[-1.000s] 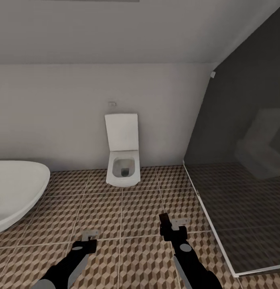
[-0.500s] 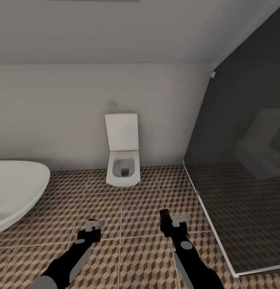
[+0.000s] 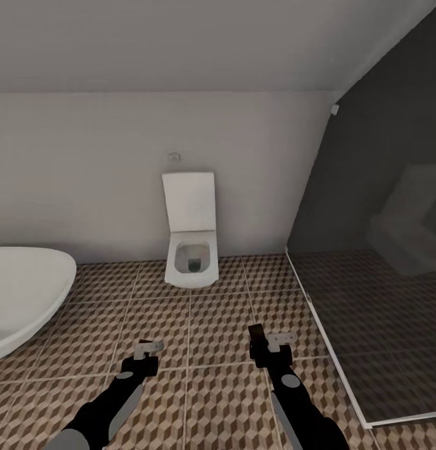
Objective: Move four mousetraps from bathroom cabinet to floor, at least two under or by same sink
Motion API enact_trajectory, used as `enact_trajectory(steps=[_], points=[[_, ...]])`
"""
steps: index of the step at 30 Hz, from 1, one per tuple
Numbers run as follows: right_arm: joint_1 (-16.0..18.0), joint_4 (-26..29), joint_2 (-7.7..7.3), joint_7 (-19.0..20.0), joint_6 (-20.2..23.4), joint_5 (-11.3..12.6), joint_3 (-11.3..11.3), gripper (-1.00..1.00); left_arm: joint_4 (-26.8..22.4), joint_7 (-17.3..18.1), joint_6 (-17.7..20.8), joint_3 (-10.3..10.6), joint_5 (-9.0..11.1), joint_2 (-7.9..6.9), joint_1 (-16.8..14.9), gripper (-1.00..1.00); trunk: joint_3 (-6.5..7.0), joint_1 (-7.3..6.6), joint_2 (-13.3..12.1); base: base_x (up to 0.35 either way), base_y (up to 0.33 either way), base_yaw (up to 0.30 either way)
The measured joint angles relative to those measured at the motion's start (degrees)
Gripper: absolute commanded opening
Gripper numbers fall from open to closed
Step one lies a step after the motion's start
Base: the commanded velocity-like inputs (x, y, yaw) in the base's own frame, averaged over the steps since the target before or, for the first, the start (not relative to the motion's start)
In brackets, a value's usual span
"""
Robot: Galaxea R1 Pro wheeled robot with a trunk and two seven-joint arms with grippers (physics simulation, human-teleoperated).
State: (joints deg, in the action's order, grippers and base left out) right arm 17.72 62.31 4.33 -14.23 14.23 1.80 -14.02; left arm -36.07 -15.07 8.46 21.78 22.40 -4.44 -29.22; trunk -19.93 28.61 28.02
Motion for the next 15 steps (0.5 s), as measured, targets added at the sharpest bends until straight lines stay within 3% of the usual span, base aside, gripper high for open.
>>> enact_trajectory(steps=[10, 15], points=[[0.0, 0.0, 0.00, 0.0, 0.0, 0.0, 0.0, -1.00, -1.1, 0.0, 0.0, 0.0, 0.0, -0.07, 0.0, -1.00, -2.72, 2.20, 4.0, 0.000, 0.000, 0.000], [0.0, 0.0, 0.00, -0.1, -0.1, 0.0, 0.0, -1.00, -7.3, 0.0, 0.0, 0.1, -0.1, -1.60, 0.0, -1.00, -4.07, 3.30, 6.0, 0.000, 0.000, 0.000]])
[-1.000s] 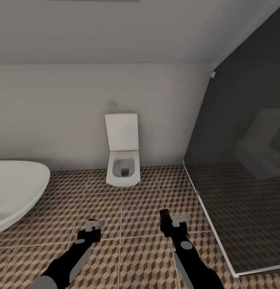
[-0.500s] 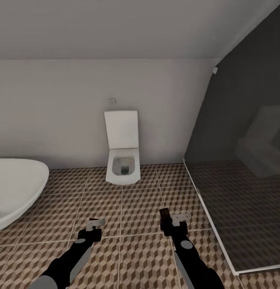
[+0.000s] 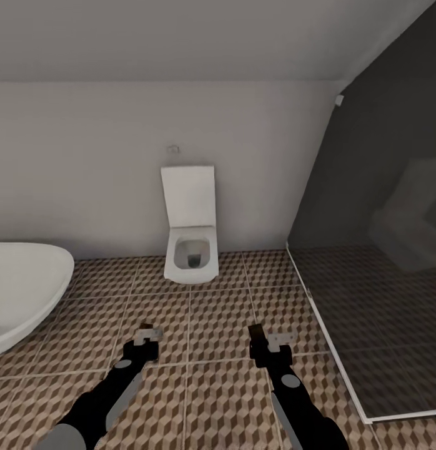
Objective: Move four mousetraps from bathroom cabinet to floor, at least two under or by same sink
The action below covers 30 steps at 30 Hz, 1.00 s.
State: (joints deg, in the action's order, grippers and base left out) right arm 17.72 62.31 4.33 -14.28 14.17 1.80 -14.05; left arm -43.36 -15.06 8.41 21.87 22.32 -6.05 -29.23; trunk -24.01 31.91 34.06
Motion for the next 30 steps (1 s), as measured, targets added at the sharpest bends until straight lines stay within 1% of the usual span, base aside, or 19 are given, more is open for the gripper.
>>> enact_trajectory(steps=[3, 5, 9, 18, 22, 25, 27, 30], points=[[0.0, 0.0, -0.04, 0.0, 0.0, 0.0, 0.0, -1.00, -3.9, 0.0, 0.0, 0.1, 0.0, -1.27, 0.0, -1.00, -0.82, 0.66, 1.2, 0.000, 0.000, 0.000], [0.0, 0.0, -0.07, 0.0, 0.0, 0.0, 0.0, -1.00, -5.0, 0.0, 0.0, 0.1, 0.0, -1.77, 0.0, -1.00, -1.36, 1.10, 2.0, 0.000, 0.000, 0.000], [0.0, 0.0, -0.08, 0.0, 0.0, 0.0, 0.0, -1.00, -5.6, 0.0, 0.0, 0.1, 0.1, -2.05, 0.0, -1.00, -2.45, 1.98, 3.6, 0.000, 0.000, 0.000], [0.0, 0.3, -0.09, 0.0, -0.1, 0.0, 0.0, -1.00, -5.7, 0.0, 0.0, 0.2, 0.1, -2.12, 0.0, -1.00, -4.89, 3.96, 7.2, 0.000, 0.000, 0.000], [0.0, 3.4, -0.09, -0.1, -0.1, -0.1, -0.1, -1.00, -5.7, 0.0, 0.0, 0.2, 0.1, -2.12, 0.0, -1.00, -5.98, 4.84, 8.8, 0.000, 0.000, 0.000], [0.0, 7.5, -0.09, -0.1, 0.2, 0.0, -0.2, -1.00, -5.6, 0.0, 0.0, 0.3, 0.1, -2.12, 0.0, -1.00, -6.79, 5.50, 10.0, 0.000, 0.000, 0.000], [0.0, 10.9, -0.07, -0.1, 0.8, 0.0, -0.3, -1.00, -5.6, 0.0, 0.0, 0.3, 0.1, -2.12, 0.0, -1.00, -7.33, 5.94, 10.9, 0.000, 0.000, 0.000], [0.0, 13.0, 0.01, -0.1, 2.0, 0.0, -0.4, -1.00, -5.6, 0.0, 0.0, 0.4, 0.1, -2.12, 0.0, -1.00, -8.15, 6.60, 12.1, 0.000, 0.000, 0.000]])
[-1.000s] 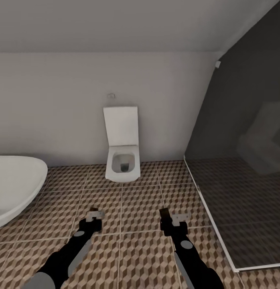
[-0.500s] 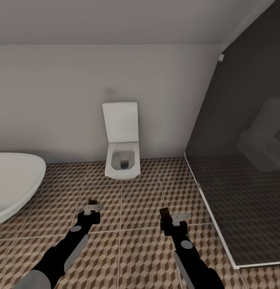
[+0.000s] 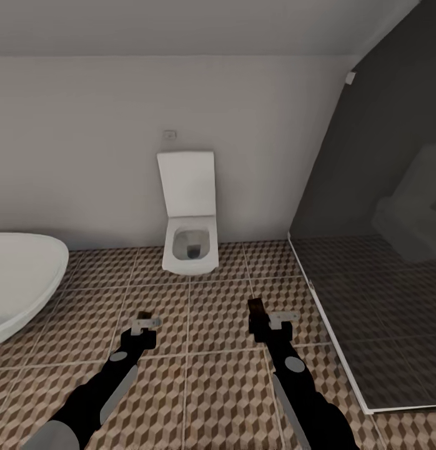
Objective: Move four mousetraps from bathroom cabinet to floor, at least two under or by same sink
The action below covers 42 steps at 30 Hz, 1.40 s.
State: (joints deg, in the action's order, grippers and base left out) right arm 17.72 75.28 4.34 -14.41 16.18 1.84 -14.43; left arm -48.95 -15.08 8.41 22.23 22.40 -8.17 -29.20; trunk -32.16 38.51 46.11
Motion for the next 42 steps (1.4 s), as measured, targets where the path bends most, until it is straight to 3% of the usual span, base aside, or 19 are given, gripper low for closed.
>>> enact_trajectory(steps=[42], points=[[0.0, 0.4, -0.19, 0.0, 0.9, 0.0, 0.0, -1.00, -0.2, 0.0, 0.0, 0.0, 0.0, 0.00, 0.0, -1.00, -11.39, 9.23, 16.9, 0.000, 0.000, 0.000]])
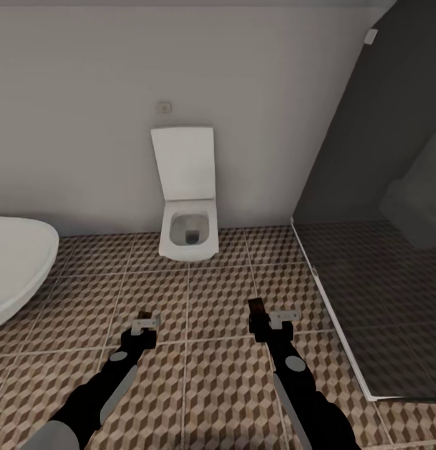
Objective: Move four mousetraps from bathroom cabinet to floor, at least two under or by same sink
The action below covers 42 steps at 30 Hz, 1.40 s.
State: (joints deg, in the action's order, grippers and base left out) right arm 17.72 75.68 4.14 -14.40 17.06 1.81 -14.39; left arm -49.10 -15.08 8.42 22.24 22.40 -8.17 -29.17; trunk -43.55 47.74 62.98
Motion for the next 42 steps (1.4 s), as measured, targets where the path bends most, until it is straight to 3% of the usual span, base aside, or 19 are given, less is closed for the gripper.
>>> enact_trajectory(steps=[34, 38, 42], points=[[0.0, 0.0, 0.00, 0.0, 0.0, 0.0, 0.0, -1.00, -0.1, 0.0, 0.0, 0.0, 0.0, 0.02, 0.0, -1.00, -9.04, 7.26, 13.3, 0.000, 0.000, 0.000], [0.0, 0.0, 0.00, 0.0, 0.0, 0.0, 0.0, -1.00, -0.3, 0.0, 0.0, 1.2, 0.0, 0.13, 0.0, -1.00, -9.41, 7.26, 13.3, 0.000, 0.000, 0.000], [0.0, 0.0, -0.05, 0.0, 0.0, 0.0, 0.0, -1.00, -0.9, 0.0, 0.0, 4.0, 0.0, 0.12, 0.1, -1.00, -9.77, 7.26, 13.3, 0.000, 0.000, 0.000]])
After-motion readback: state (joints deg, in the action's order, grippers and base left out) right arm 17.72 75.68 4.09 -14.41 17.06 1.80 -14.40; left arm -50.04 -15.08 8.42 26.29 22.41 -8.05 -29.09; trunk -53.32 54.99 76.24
